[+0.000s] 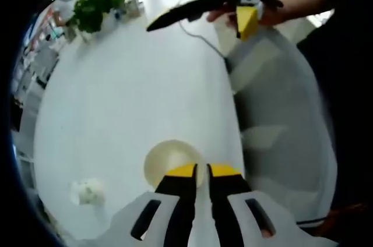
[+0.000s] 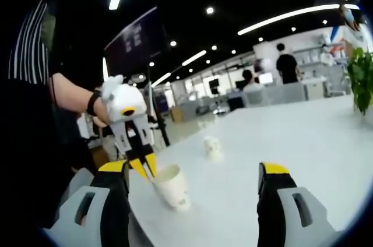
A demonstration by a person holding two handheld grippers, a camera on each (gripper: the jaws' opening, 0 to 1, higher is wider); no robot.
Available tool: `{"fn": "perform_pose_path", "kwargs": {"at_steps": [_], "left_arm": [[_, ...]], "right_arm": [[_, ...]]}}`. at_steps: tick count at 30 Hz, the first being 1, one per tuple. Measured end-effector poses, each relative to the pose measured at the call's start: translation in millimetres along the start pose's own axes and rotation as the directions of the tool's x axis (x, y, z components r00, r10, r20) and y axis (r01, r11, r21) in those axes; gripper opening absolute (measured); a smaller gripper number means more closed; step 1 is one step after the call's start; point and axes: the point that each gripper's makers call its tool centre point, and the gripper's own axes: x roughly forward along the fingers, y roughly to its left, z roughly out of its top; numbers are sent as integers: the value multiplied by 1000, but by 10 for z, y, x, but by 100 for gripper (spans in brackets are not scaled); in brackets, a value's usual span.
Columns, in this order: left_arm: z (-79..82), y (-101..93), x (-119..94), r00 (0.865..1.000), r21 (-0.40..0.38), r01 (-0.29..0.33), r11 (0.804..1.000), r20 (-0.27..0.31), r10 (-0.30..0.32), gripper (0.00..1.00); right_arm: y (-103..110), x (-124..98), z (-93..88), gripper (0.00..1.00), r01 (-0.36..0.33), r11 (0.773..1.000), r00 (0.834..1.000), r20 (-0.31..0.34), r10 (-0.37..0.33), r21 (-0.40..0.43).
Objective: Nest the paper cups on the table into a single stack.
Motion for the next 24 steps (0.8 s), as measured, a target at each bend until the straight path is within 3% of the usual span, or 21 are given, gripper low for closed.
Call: {"fn": "perform_pose_path", "kwargs": {"at_steps": [8, 24], "left_arm": [[-114, 75, 28, 1000, -35, -17, 999, -22, 16, 1], [-146, 86, 113, 999, -21, -15, 1000, -36, 15, 0]], "right_arm": [[22, 26, 2, 89, -4, 1000, 1000, 1, 4, 4], [-43, -6, 7, 89, 15, 1000, 1000, 6, -15, 10]]}}
